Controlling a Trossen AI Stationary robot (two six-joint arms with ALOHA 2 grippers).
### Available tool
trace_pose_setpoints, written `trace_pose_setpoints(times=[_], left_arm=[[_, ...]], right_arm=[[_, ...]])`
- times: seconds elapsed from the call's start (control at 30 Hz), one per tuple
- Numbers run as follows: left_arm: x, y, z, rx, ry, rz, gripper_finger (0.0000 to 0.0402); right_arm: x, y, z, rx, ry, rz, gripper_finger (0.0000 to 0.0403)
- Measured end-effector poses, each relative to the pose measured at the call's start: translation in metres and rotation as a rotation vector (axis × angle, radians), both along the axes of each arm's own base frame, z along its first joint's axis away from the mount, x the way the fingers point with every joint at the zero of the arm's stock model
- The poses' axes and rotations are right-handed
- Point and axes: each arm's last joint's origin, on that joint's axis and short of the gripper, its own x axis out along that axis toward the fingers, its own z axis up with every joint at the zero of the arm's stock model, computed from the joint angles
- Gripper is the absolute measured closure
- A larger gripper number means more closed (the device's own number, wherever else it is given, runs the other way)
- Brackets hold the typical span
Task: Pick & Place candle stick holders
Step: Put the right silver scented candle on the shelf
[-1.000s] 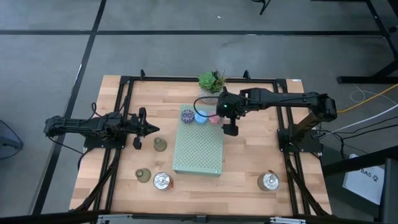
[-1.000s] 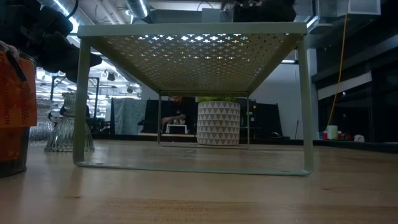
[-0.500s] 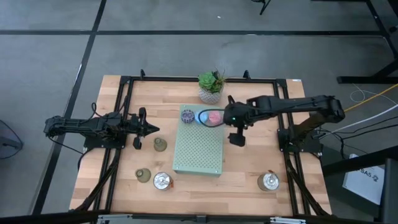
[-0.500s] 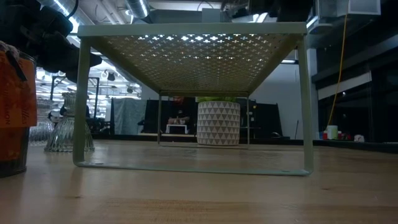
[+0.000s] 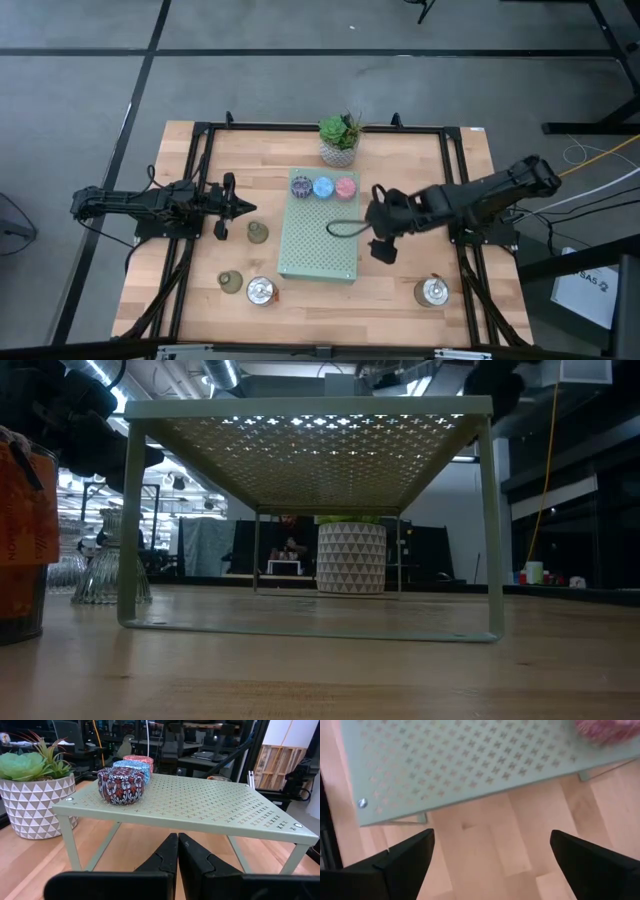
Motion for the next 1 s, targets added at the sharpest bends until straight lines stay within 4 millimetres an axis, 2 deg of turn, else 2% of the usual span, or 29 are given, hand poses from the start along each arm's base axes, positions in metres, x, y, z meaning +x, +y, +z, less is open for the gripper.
trace_pose_setpoints(times=[0.17, 0.37, 0.67, 0.8, 1.0], left_arm=[[0.0, 0.0, 0.0, 0.0, 0.0, 0.0, 0.0395], [0.0, 0.0, 0.0, 0.0, 0.0, 0.0, 0.0395], [0.0, 0.0, 0.0, 0.0, -0.001, 0.0, 0.0395], [0.0, 0.0, 0.0, 0.0, 0.0, 0.0, 0.0395], [0.0, 0.0, 0.0, 0.0, 0.0, 0.0, 0.0395]], right_arm=[[-0.009, 0.023, 0.001, 0.016, -0.037, -0.072, 0.0004], [-0.017, 0.043, 0.001, 0.135, -0.057, -0.208, 0.0004], [-0.025, 0.07, 0.003, 0.348, 0.007, -0.097, 0.0004], [-0.03, 0.076, 0.003, 0.405, 0.076, -0.047, 0.0004], [-0.031, 0.077, 0.003, 0.425, 0.091, -0.035, 0.0004]])
